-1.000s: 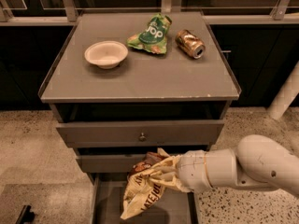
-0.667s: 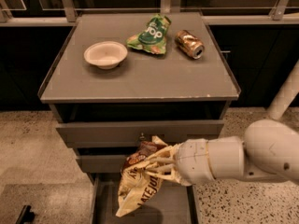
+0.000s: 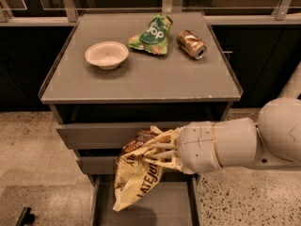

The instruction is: Pick brown chip bag from bottom drawer and place on counter

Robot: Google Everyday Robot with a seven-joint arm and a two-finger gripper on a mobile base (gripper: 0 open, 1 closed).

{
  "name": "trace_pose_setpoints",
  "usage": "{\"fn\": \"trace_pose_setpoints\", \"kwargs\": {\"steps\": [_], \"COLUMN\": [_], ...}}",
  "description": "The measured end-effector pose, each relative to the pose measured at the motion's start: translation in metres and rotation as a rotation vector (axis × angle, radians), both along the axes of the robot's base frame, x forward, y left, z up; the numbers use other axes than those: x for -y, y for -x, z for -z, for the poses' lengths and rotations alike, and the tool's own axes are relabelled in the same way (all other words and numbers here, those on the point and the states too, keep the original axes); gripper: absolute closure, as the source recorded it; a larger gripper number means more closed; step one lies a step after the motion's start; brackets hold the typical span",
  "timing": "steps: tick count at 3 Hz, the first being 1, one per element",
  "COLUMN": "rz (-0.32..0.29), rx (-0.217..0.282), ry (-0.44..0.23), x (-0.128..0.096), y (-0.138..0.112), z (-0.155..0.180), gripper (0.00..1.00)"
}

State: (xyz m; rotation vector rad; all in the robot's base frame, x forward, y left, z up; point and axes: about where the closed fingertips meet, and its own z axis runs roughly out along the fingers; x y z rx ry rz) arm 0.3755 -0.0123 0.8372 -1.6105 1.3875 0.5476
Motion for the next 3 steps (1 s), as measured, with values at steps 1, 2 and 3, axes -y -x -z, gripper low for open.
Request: {"fn": "trace_pose_setpoints", "kwargs": {"steps": [1,2,3], "rz": [-0.015,-0.027,-0.022], "rx": [0.009,0.059,0.145], "ry": [0.025,0.071,0.121], "x": [-0.004,-0.001,0.007], "y": [-0.006,-0.018,-0.044], "z": [-0.007,-0.032,-0.086], "gripper": [1.00,1.00,1.00]}}
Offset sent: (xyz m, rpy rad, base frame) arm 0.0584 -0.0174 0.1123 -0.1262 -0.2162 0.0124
